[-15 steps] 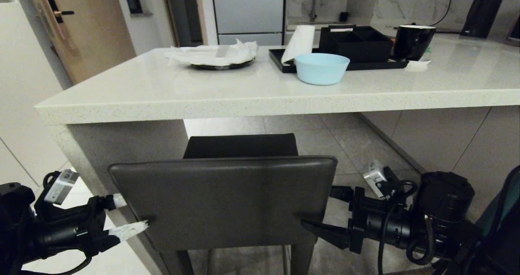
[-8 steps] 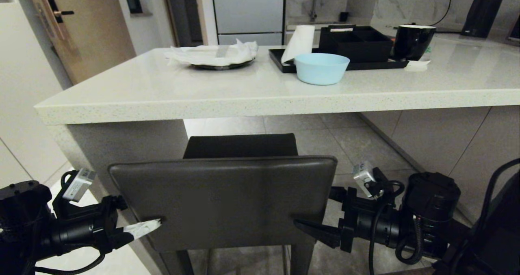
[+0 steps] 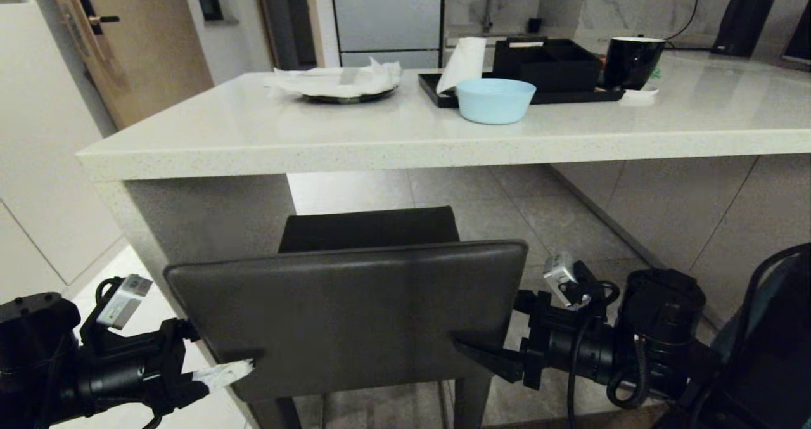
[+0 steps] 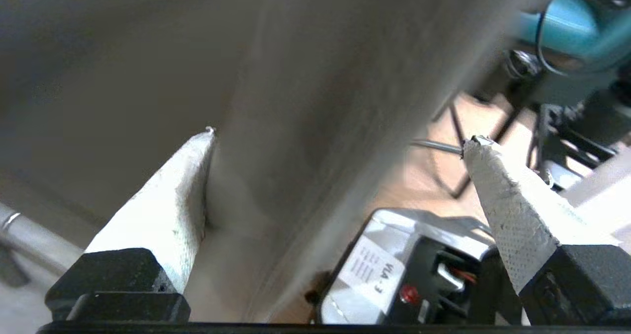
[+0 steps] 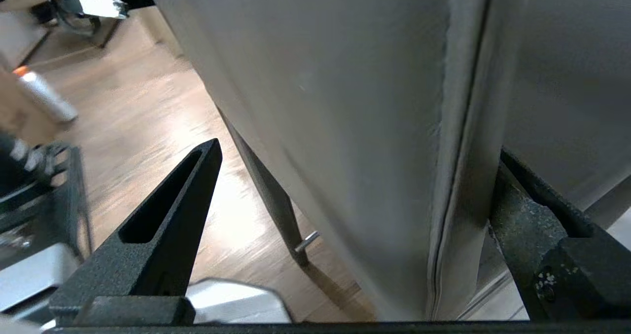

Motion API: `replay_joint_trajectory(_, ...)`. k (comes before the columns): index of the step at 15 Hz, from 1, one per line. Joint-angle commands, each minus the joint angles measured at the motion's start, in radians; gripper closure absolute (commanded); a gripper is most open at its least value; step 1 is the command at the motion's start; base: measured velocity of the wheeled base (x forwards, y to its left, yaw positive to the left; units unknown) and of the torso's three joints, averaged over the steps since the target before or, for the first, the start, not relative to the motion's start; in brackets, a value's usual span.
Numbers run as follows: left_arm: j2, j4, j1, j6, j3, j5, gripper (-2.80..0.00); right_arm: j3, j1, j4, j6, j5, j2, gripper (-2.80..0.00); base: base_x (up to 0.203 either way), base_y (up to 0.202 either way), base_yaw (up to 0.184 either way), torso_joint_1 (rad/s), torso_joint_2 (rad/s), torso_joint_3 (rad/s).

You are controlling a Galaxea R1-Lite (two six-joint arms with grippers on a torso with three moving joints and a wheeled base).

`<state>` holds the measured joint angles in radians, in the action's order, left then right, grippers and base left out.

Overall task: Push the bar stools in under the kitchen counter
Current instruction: Pull the gray chair out from under the dining table

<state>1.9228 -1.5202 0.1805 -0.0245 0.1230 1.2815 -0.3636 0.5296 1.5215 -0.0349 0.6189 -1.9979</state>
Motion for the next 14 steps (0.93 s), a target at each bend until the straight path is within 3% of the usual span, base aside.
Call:
replay_joint_trajectory(1,-0.019,-0.010,0.001,0.000,0.000,0.006,-2.80,0.000,0.001,0.009,-0.001,0.007,0.001,-2.80,-0.198,0.000,0.000,-0.004,0.00,0.009)
replay_joint_trajectory(14,-0.073,-0.010,0.001,0.005,-0.033,0.006,-2.80,0.034,0.014,0.009,0.000,-0.015,0.031,-2.80,-0.195,0.000,-0.001,0.003,0.00,0.002)
